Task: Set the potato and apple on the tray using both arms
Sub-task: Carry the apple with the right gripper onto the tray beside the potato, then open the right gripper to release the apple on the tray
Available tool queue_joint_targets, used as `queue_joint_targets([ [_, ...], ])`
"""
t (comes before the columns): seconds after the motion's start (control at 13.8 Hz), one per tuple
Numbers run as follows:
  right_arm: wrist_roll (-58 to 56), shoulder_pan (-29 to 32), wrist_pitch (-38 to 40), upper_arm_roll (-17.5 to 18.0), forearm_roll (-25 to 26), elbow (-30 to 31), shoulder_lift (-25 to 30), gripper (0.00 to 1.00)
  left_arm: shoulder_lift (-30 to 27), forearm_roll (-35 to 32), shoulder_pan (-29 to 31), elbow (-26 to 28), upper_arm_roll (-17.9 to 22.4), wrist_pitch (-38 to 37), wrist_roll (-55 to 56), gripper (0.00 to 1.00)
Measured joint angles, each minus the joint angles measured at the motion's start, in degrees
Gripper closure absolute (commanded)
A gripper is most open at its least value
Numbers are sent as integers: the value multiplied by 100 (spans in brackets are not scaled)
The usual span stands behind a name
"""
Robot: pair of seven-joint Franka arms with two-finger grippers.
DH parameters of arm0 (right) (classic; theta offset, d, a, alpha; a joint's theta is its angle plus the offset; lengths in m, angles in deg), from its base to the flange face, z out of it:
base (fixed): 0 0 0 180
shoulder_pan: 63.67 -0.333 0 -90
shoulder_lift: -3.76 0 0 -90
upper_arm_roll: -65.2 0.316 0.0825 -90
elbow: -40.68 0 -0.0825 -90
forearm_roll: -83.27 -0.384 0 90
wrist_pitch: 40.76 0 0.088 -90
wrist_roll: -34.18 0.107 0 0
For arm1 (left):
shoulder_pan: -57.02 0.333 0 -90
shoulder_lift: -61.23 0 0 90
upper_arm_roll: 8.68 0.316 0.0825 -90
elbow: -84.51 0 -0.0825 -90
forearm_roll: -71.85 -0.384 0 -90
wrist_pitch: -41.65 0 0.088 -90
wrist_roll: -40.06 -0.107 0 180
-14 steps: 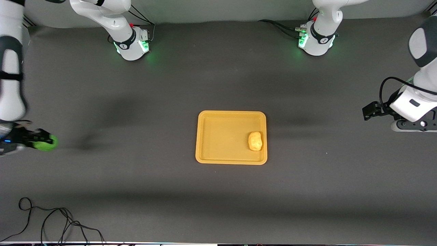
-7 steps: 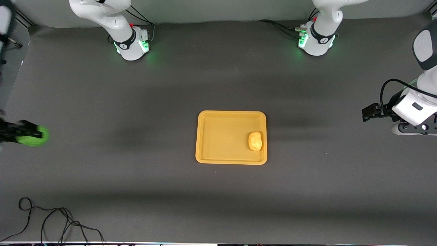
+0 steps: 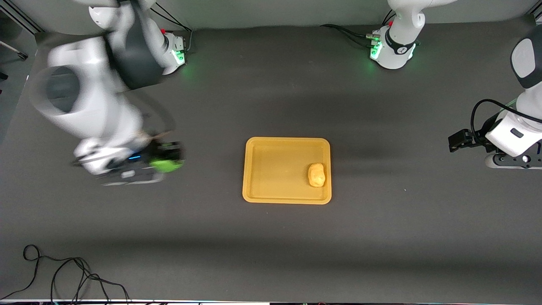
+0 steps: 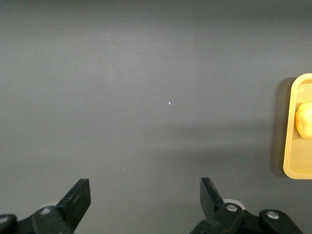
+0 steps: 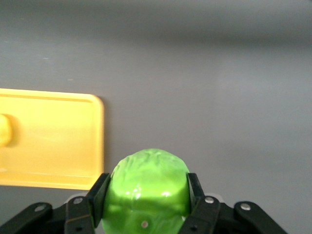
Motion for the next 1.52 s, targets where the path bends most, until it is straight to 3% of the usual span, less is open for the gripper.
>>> queue_joint_targets([
  [0.14,1230,-420,-52,378,-3,-469,-487,65,3,0,1,2,0,3,-1,0],
  [0.29,2185,-479,-412,1006,-4,-851,-996,65,5,-1,1,3,0,8,-2,0],
  [0.43,2583,-487,-940,1322,-4,-955,-1466,65,8,-1,1,5,0,10,-3,0],
  [0.87,2789,-513,-2295,1395,-5,-993,-2755,64,12,-1,1,8,0,14,-4,0],
  [1.23,2832,-525,-2952,1406,-5,-1030,-3347,64,12,-1,1,8,-3,14,-5,0],
  [1.3,2836,-524,-2999,1405,-5,-1038,-3393,58,12,-1,1,8,-3,14,-5,0],
  [1.38,2844,-522,-3029,1401,-5,-1042,-3419,15,12,-1,1,8,-4,14,-5,0],
  [1.45,2861,-513,-3044,1397,-5,-1043,-3432,0,12,-1,1,8,-4,14,-5,0],
  [1.52,2889,-503,-3056,1395,-5,-1044,-3433,0,13,-1,1,9,-4,14,-5,0],
])
